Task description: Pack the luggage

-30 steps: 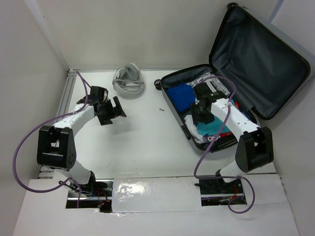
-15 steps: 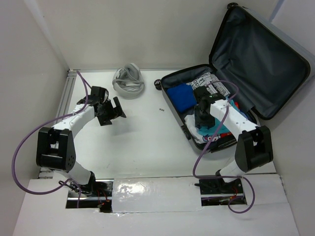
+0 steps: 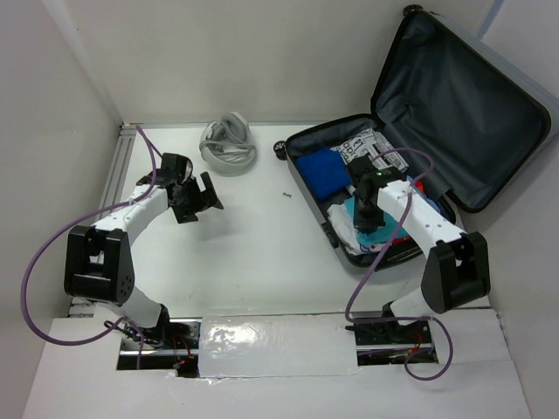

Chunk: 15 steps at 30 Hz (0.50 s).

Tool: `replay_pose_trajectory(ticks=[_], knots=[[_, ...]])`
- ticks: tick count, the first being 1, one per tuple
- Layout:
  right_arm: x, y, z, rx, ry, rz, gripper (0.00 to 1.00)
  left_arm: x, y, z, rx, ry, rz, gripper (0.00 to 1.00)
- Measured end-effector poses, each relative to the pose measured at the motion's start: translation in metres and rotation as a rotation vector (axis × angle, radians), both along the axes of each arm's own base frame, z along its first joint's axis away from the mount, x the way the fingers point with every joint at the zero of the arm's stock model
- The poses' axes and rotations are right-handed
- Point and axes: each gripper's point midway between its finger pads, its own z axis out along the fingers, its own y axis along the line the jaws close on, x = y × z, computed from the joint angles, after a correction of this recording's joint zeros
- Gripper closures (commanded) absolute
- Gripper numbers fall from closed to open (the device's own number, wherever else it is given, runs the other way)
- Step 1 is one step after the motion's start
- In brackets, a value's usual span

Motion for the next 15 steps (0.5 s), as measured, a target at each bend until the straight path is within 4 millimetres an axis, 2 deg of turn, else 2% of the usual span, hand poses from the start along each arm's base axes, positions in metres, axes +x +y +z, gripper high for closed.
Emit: replay_pose_trajectory(ticks=[5, 7, 9, 10, 11, 13, 14, 15], knots=[[-0.012, -0.004, 0.022, 0.018, -0.051, -0.037, 0.99, 0.004, 0.0, 0.003, 0.001, -0.007, 0.001, 0.0], [-0.015, -0.003, 0.026, 0.032, -0.066, -0.036, 0.86, 0.008, -0.001, 0.007, 0.0, -0.018, 0.001, 0.0], [-0.02, -0.001, 0.021, 0.049, -0.05, -0.025, 0.75, 0.014, -0.001, 0.011, -0.002, -0.031, 0.001, 0.0], [-0.022, 0.0, 0.017, 0.053, -0.038, -0.018, 0.59, 0.017, -0.002, 0.014, -0.003, -0.041, 0.001, 0.0], [-0.023, 0.002, 0.014, 0.059, -0.023, -0.012, 0.55, 0.019, -0.002, 0.017, -0.004, -0.048, 0.001, 0.0], [-0.023, 0.005, 0.011, 0.058, 0.0, 0.016, 0.53, 0.024, -0.002, 0.022, -0.005, -0.062, 0.002, 0.0], [-0.021, 0.008, 0.013, 0.05, 0.016, 0.032, 0.48, 0.027, -0.002, 0.025, -0.005, -0.068, 0.004, 0.0], [-0.011, 0.013, 0.019, 0.04, 0.004, 0.055, 0.41, 0.031, -0.003, 0.028, -0.008, -0.074, 0.009, 0.0]])
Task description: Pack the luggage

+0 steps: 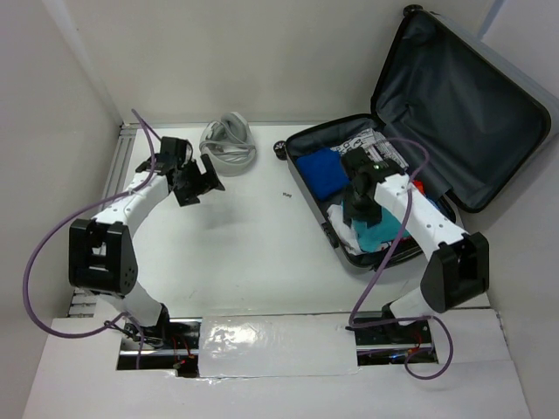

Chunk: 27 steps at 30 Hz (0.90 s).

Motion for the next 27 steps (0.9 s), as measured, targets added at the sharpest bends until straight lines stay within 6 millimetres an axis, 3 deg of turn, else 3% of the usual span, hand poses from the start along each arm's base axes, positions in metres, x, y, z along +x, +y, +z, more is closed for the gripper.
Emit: replay_pose_trajectory(ticks=[2, 6, 10, 13, 17, 20, 23, 27], knots=[[0.029, 0.015, 0.023, 0.002, -0.08, 0.037, 0.0, 0.016, -0.002, 0.008, -0.007, -0.018, 0.015, 0.0], [0.089, 0.053, 0.095, 0.052, -0.384, 0.112, 0.0, 0.07, -0.004, 0.018, -0.015, -0.066, 0.072, 0.0], [0.107, 0.074, 0.143, 0.134, -0.593, 0.163, 0.0, 0.129, -0.004, 0.015, -0.034, -0.107, 0.143, 0.0], [0.113, 0.077, 0.156, 0.156, -0.657, 0.173, 0.0, 0.16, -0.001, 0.005, -0.053, -0.118, 0.194, 0.0], [0.118, 0.078, 0.156, 0.159, -0.682, 0.18, 0.0, 0.19, 0.005, -0.016, -0.06, -0.112, 0.259, 0.02], [0.12, 0.076, 0.151, 0.151, -0.679, 0.18, 0.0, 0.202, 0.014, -0.033, -0.041, -0.098, 0.321, 0.05], [0.125, 0.073, 0.153, 0.149, -0.697, 0.171, 0.0, 0.207, 0.02, -0.045, -0.014, -0.096, 0.37, 0.16], [0.131, 0.066, 0.155, 0.141, -0.717, 0.152, 0.0, 0.216, 0.02, -0.052, 0.019, -0.106, 0.39, 0.2]])
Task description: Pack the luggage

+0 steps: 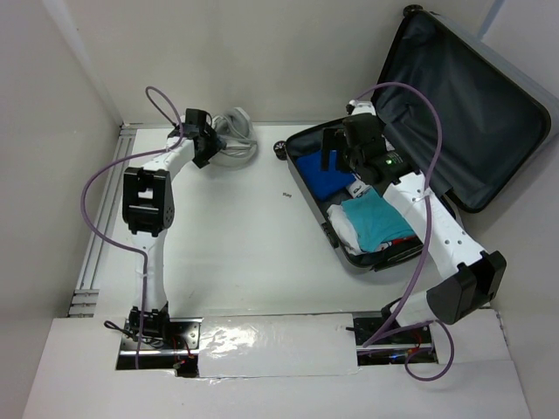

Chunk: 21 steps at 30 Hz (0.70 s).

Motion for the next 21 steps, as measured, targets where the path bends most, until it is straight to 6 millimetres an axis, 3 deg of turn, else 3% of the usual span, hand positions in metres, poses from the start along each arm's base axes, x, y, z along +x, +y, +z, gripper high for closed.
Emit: replay_pose_trajectory(ticks=[4, 7, 8, 9, 15, 16, 18, 21], knots=[[0.004, -0.004, 0.001, 0.003, -0.01, -0.005, 0.0, -0.001, -0.003, -0.002, 0.032, 0.002, 0.014, 0.45], [0.006, -0.001, 0.002, 0.01, -0.013, 0.012, 0.0, 0.001, -0.005, -0.007, 0.05, 0.004, 0.009, 0.68], [0.006, 0.001, 0.001, 0.012, -0.013, 0.02, 0.0, 0.003, -0.007, -0.011, 0.049, 0.008, -0.006, 0.79], [0.006, 0.002, 0.001, 0.014, -0.013, 0.03, 0.0, 0.007, -0.01, -0.016, 0.042, 0.006, -0.023, 1.0], [0.006, 0.01, -0.009, 0.005, -0.005, 0.098, 0.0, 0.017, -0.021, -0.017, 0.026, -0.051, -0.109, 1.0], [0.005, 0.013, -0.012, 0.002, -0.001, 0.12, 0.0, 0.005, -0.02, -0.024, 0.026, -0.028, -0.117, 1.0], [0.006, 0.02, -0.016, 0.006, -0.009, 0.168, 0.0, -0.008, -0.021, -0.021, 0.028, -0.038, -0.156, 1.0], [0.009, 0.035, -0.023, 0.016, -0.017, 0.243, 0.0, -0.047, -0.023, -0.015, 0.034, -0.015, -0.221, 1.0]])
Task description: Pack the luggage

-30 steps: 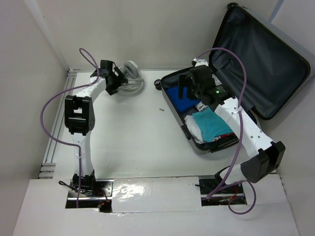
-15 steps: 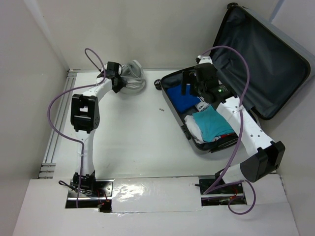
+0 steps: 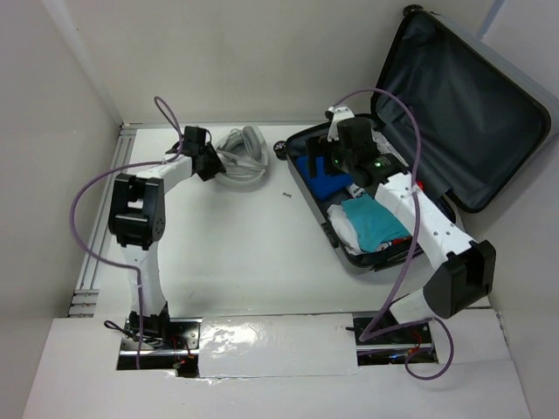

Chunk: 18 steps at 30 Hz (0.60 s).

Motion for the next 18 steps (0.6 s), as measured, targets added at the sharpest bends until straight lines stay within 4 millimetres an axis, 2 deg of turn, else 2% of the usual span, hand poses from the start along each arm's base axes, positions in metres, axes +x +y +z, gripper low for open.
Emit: replay_pose_trajectory(ticks=[3, 6, 9, 12, 15, 17, 18], knots=[[0.01, 0.025, -0.007, 0.016, -0.016, 0.086, 0.0, -0.039, -0.002, 0.018, -0.012, 0.002, -0.045, 1.0], [0.017, 0.054, -0.028, 0.024, 0.006, 0.172, 0.0, -0.071, -0.006, 0.047, -0.05, -0.047, -0.079, 1.0], [0.015, 0.08, -0.054, 0.037, 0.058, 0.239, 0.0, -0.097, -0.009, 0.075, -0.084, -0.114, -0.102, 1.0], [0.009, 0.106, -0.069, 0.08, 0.081, 0.285, 0.0, -0.118, -0.012, 0.097, -0.092, -0.165, -0.101, 1.0], [-0.002, 0.129, -0.071, 0.121, 0.067, 0.317, 0.0, -0.133, -0.016, 0.108, -0.087, -0.185, -0.079, 1.0], [-0.011, 0.148, -0.065, 0.152, 0.038, 0.35, 0.0, -0.141, -0.02, 0.112, -0.077, -0.187, -0.066, 1.0], [-0.012, 0.15, -0.064, 0.156, 0.034, 0.353, 0.0, -0.143, -0.021, 0.113, -0.074, -0.187, -0.062, 1.0]])
